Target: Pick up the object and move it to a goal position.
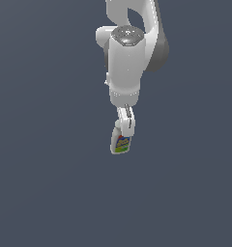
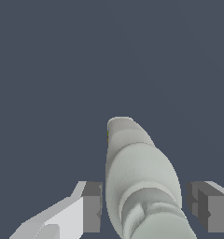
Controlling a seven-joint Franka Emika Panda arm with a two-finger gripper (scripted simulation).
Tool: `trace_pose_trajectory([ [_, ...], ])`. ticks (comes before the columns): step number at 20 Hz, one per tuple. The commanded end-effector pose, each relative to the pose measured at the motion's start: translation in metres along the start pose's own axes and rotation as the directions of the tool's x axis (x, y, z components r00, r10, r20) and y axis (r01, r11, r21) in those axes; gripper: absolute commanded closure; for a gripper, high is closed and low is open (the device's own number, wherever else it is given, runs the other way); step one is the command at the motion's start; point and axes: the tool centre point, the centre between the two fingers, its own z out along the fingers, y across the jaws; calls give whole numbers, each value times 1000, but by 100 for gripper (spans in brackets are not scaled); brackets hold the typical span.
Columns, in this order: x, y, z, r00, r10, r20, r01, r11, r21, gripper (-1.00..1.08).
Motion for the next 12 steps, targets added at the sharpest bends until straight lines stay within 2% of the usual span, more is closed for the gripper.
trace_pose_trajectory([
  [1, -1, -1, -3, 1000, 0, 0, 0, 1000, 1, 108],
  [12, -16, -11, -53, 1000, 0, -1, 0, 1000, 1, 108],
])
